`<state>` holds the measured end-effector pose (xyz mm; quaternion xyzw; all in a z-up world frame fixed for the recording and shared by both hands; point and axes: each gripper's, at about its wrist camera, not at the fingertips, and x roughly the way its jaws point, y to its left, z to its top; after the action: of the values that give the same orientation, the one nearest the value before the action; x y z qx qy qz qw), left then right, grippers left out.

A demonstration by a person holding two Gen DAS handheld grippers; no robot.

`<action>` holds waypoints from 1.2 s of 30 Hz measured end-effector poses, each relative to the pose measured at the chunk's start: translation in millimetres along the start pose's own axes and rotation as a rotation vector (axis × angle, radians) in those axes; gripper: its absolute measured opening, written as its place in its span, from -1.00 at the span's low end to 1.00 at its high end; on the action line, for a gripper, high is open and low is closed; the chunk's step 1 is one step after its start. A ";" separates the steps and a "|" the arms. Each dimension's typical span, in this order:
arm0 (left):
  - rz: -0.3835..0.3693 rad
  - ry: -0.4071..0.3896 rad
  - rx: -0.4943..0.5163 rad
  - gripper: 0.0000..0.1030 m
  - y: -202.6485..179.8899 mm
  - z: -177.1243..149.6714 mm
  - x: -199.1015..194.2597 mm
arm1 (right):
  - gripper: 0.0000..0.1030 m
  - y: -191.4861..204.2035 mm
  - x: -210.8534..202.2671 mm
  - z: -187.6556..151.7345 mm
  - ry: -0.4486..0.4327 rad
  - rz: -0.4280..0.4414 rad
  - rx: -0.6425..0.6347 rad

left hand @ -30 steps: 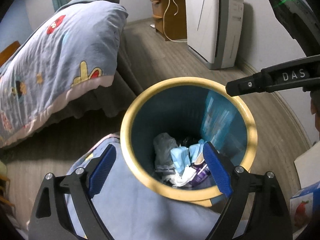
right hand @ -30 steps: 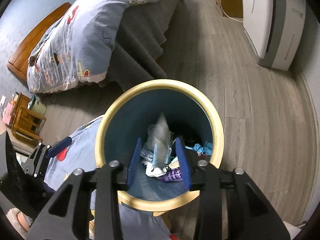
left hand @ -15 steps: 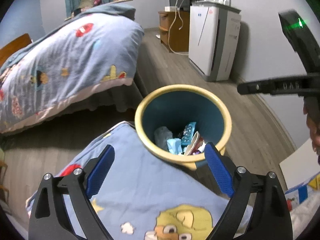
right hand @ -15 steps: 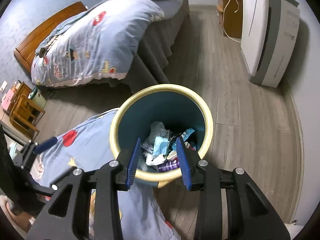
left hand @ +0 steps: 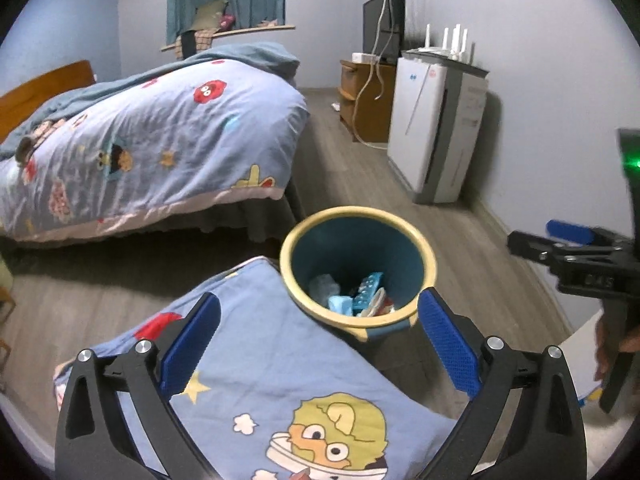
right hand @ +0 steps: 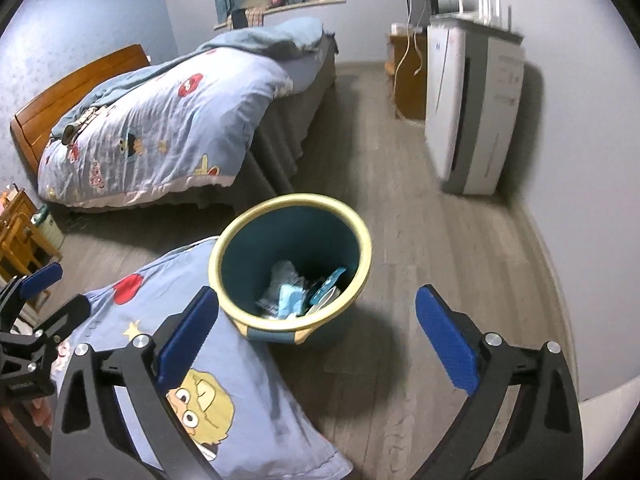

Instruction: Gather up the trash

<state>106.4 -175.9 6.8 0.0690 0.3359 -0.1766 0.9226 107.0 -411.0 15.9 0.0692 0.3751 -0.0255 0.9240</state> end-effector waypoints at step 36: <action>0.041 -0.006 0.029 0.90 3.6 -4.5 19.5 | 0.89 10.2 26.8 1.0 0.024 -0.046 -0.097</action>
<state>119.0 -177.0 -9.2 0.0888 0.3288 -0.1630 0.9260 127.9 -400.9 -0.9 0.0161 0.3884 -0.0279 0.9209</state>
